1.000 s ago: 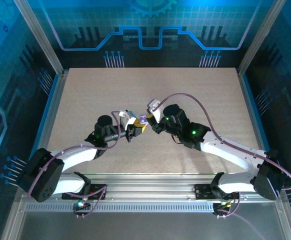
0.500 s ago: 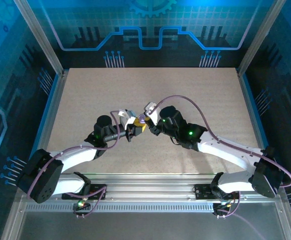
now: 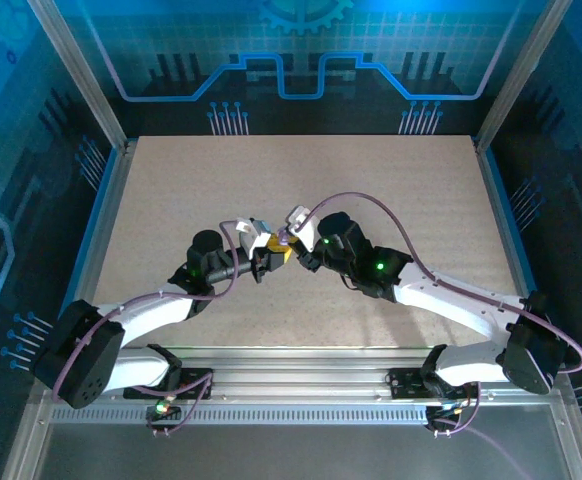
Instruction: Insert wireless bluetooth earbuds into charging case
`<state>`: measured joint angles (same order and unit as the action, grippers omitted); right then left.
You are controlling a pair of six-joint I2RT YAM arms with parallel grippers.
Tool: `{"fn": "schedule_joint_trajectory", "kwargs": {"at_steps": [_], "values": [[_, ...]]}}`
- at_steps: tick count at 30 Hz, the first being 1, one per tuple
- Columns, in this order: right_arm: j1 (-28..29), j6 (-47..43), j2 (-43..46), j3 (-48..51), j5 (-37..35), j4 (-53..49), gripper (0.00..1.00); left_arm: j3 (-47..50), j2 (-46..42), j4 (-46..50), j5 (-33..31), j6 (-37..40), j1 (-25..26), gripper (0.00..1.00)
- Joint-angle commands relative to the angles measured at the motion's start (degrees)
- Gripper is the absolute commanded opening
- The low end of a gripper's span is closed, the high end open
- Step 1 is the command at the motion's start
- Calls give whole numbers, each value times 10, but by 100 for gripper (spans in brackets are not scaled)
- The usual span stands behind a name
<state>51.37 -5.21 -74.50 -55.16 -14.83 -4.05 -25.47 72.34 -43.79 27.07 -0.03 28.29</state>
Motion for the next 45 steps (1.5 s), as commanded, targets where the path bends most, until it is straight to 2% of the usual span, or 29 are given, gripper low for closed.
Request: {"fn": "schedule_joint_trajectory", "kwargs": {"at_steps": [1,14,22,26,33,37,42,45], "values": [[12,-6,3,-19,18,-16,21,-22,-17,-14,13,2,4,18],[13,23,11,-31,44,-14,29,-23,-19,-11,13,6,5,18],[4,51,26,-35,56,-14,42,-22,-22,-7,11,8,5,18],[-7,75,35,-38,72,-13,45,-23,-22,-7,12,9,5,18],[-32,141,52,-43,117,-10,49,-22,-17,-11,10,9,6,18],[-67,199,57,-51,152,-35,49,-22,-21,-9,8,12,6,18],[-129,316,60,-53,253,-67,50,-22,-27,0,4,20,6,18],[-150,373,57,-56,285,-103,50,-21,-27,2,2,20,7,18]]}}
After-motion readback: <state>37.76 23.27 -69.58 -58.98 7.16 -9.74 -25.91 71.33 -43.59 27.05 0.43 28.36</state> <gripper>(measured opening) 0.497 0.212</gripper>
